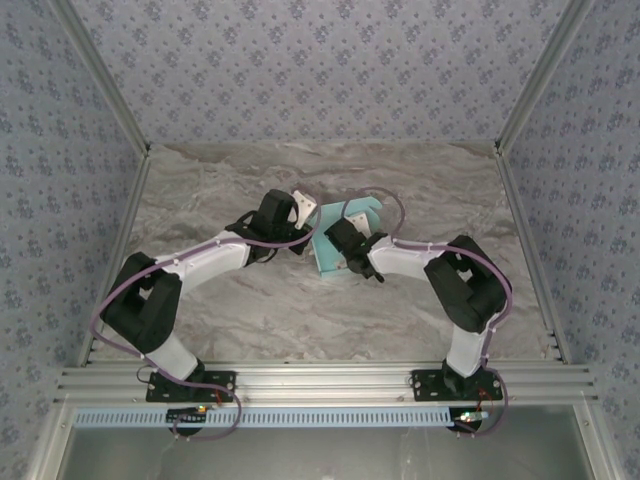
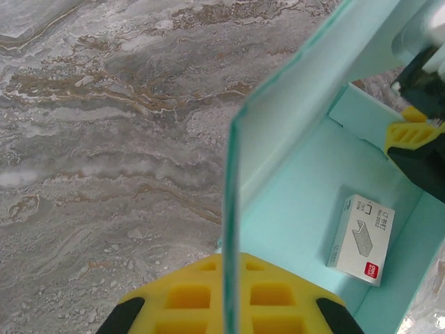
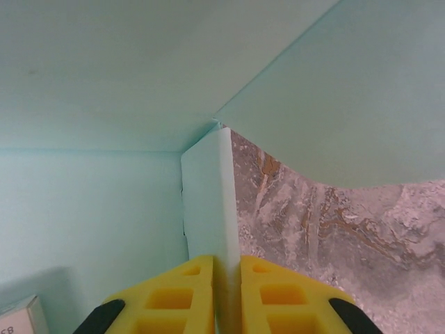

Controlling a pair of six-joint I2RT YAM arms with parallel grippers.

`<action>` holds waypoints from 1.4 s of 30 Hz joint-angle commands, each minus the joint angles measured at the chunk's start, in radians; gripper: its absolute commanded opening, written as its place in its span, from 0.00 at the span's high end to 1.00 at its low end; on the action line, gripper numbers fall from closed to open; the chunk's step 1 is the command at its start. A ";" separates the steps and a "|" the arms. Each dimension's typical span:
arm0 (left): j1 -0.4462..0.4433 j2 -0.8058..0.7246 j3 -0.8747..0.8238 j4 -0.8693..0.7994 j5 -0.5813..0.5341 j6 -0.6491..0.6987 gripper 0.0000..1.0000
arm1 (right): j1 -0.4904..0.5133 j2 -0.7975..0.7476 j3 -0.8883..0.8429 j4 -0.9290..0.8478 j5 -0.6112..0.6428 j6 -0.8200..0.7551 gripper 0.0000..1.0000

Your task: Fold the paper box

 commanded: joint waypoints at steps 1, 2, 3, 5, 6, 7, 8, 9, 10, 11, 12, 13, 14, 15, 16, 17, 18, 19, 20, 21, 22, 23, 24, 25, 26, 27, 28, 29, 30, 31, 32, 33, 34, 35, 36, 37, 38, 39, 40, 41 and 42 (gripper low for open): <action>-0.004 -0.013 0.017 -0.073 0.025 0.003 1.00 | 0.003 0.061 -0.012 -0.164 0.018 0.041 0.87; -0.004 -0.013 0.017 -0.073 0.023 0.005 1.00 | 0.005 0.058 -0.006 -0.169 0.029 0.041 0.88; -0.004 -0.013 0.017 -0.074 0.021 0.005 1.00 | 0.003 0.052 -0.002 -0.172 0.033 0.041 0.88; -0.002 -0.013 0.017 -0.076 0.019 0.009 1.00 | 0.001 0.038 0.004 -0.168 0.033 0.033 0.89; 0.000 -0.013 0.017 -0.076 0.019 0.011 1.00 | 0.002 0.032 0.007 -0.164 0.027 0.031 0.89; 0.000 -0.012 0.017 -0.076 0.021 0.013 1.00 | 0.002 0.020 0.006 -0.155 0.007 0.027 0.88; -0.001 -0.012 0.019 -0.076 0.023 0.015 1.00 | -0.001 0.006 0.003 -0.143 -0.015 0.025 0.87; -0.001 -0.010 0.019 -0.075 0.025 0.018 1.00 | -0.003 -0.008 -0.002 -0.133 -0.035 0.023 0.86; 0.000 -0.008 0.019 -0.076 0.028 0.020 1.00 | -0.006 -0.024 -0.008 -0.121 -0.054 0.022 0.83; -0.001 -0.009 0.019 -0.076 0.031 0.025 1.00 | -0.010 -0.042 -0.013 -0.112 -0.067 0.024 0.80; -0.001 -0.008 0.017 -0.074 0.032 0.030 1.00 | -0.014 -0.058 -0.018 -0.105 -0.081 0.024 0.78; -0.001 -0.009 0.016 -0.074 0.032 0.035 1.00 | -0.019 -0.076 -0.024 -0.095 -0.096 0.027 0.76; 0.000 -0.008 0.014 -0.074 0.033 0.039 1.00 | -0.026 -0.098 -0.030 -0.086 -0.112 0.029 0.74; 0.000 -0.010 0.011 -0.074 0.033 0.043 1.00 | -0.033 -0.113 -0.034 -0.079 -0.130 0.031 0.72; -0.001 -0.010 0.011 -0.074 0.033 0.048 1.00 | -0.039 -0.132 -0.039 -0.073 -0.148 0.032 0.69; 0.000 -0.011 0.011 -0.074 0.033 0.053 1.00 | -0.048 -0.148 -0.043 -0.066 -0.167 0.035 0.65; -0.001 -0.011 0.010 -0.074 0.034 0.055 1.00 | -0.052 -0.161 -0.045 -0.065 -0.183 0.037 0.62; 0.000 -0.013 0.009 -0.074 0.034 0.059 1.00 | -0.057 -0.181 -0.047 -0.060 -0.197 0.038 0.59; 0.000 -0.013 0.009 -0.074 0.036 0.060 1.00 | -0.060 -0.199 -0.050 -0.059 -0.211 0.040 0.56; -0.001 -0.013 0.007 -0.074 0.038 0.063 1.00 | -0.065 -0.215 -0.054 -0.058 -0.221 0.043 0.54; -0.001 -0.014 0.007 -0.073 0.039 0.067 1.00 | -0.070 -0.235 -0.059 -0.057 -0.233 0.044 0.51; -0.001 -0.016 0.007 -0.073 0.040 0.070 1.00 | -0.077 -0.254 -0.065 -0.056 -0.249 0.045 0.50; -0.001 -0.016 0.007 -0.073 0.039 0.074 1.00 | -0.082 -0.277 -0.074 -0.053 -0.266 0.043 0.49; -0.001 -0.018 0.009 -0.074 0.039 0.076 1.00 | -0.090 -0.305 -0.086 -0.044 -0.289 0.038 0.48; 0.000 -0.019 0.009 -0.074 0.039 0.081 1.00 | -0.098 -0.340 -0.102 -0.034 -0.313 0.029 0.47; 0.001 -0.018 0.009 -0.074 0.039 0.086 1.00 | -0.109 -0.371 -0.117 -0.024 -0.334 0.018 0.46; 0.002 -0.021 0.009 -0.074 0.039 0.093 1.00 | -0.124 -0.409 -0.134 -0.010 -0.365 -0.005 0.45; 0.004 -0.021 0.008 -0.074 0.040 0.098 1.00 | -0.147 -0.449 -0.152 0.010 -0.412 -0.033 0.45; 0.006 -0.021 0.009 -0.074 0.040 0.104 1.00 | -0.172 -0.481 -0.168 0.030 -0.460 -0.065 0.44; 0.008 -0.020 0.009 -0.074 0.043 0.110 1.00 | -0.209 -0.513 -0.187 0.062 -0.527 -0.100 0.43; 0.008 -0.020 0.009 -0.075 0.045 0.119 1.00 | -0.241 -0.536 -0.205 0.097 -0.603 -0.137 0.42; 0.010 -0.020 0.009 -0.075 0.048 0.124 1.00 | -0.271 -0.553 -0.218 0.119 -0.652 -0.178 0.41; 0.013 -0.020 0.011 -0.073 0.054 0.129 1.00 | -0.301 -0.561 -0.228 0.151 -0.701 -0.215 0.40; 0.017 -0.020 0.011 -0.070 0.060 0.132 1.00 | -0.331 -0.557 -0.239 0.185 -0.746 -0.238 0.40; 0.017 -0.019 0.014 -0.068 0.064 0.135 1.00 | -0.361 -0.548 -0.240 0.207 -0.787 -0.256 0.39; 0.021 -0.015 0.017 -0.069 0.070 0.138 1.00 | -0.391 -0.530 -0.238 0.234 -0.841 -0.276 0.39; 0.022 -0.012 0.023 -0.072 0.072 0.139 1.00 | -0.413 -0.509 -0.234 0.259 -0.879 -0.299 0.39; 0.024 -0.009 0.028 -0.074 0.073 0.141 1.00 | -0.424 -0.490 -0.232 0.279 -0.909 -0.319 0.39; 0.026 -0.005 0.031 -0.077 0.075 0.141 1.00 | -0.435 -0.463 -0.223 0.294 -0.944 -0.343 0.38; 0.027 -0.004 0.035 -0.079 0.079 0.141 1.00 | -0.440 -0.435 -0.214 0.304 -0.961 -0.362 0.38; 0.028 -0.002 0.037 -0.081 0.080 0.143 1.00 | -0.445 -0.414 -0.208 0.313 -0.979 -0.378 0.38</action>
